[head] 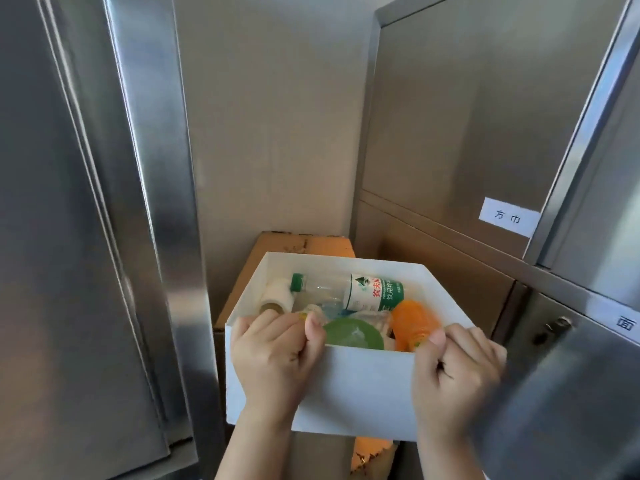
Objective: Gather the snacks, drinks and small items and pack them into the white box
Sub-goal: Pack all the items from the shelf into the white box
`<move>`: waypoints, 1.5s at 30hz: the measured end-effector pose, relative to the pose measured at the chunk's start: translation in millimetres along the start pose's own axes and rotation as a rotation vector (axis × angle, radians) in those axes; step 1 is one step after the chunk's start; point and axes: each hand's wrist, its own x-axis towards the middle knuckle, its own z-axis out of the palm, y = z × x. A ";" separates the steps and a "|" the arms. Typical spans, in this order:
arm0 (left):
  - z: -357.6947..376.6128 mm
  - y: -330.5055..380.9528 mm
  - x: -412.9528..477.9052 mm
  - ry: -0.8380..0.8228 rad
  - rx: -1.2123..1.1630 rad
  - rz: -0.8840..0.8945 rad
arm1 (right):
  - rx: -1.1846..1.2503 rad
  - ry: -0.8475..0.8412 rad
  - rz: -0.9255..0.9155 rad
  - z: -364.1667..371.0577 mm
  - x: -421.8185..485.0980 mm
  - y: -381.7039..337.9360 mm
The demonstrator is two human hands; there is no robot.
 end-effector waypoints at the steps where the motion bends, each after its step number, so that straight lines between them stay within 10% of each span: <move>1: 4.7 -1.2 -2.1 0.003 0.034 -0.016 | 0.021 -0.017 -0.004 8.3 0.5 5.8; 17: 86.6 -18.6 -30.2 -0.092 0.432 -0.073 | 0.254 -0.067 0.043 126.8 -2.8 68.3; 28: 134.1 -51.0 -65.7 -0.584 0.709 -0.145 | 0.046 -0.490 -0.412 173.0 -43.1 116.7; 45: 263.7 -133.6 -35.3 -0.725 0.725 -0.340 | -0.030 -0.802 -0.350 331.6 -23.8 144.0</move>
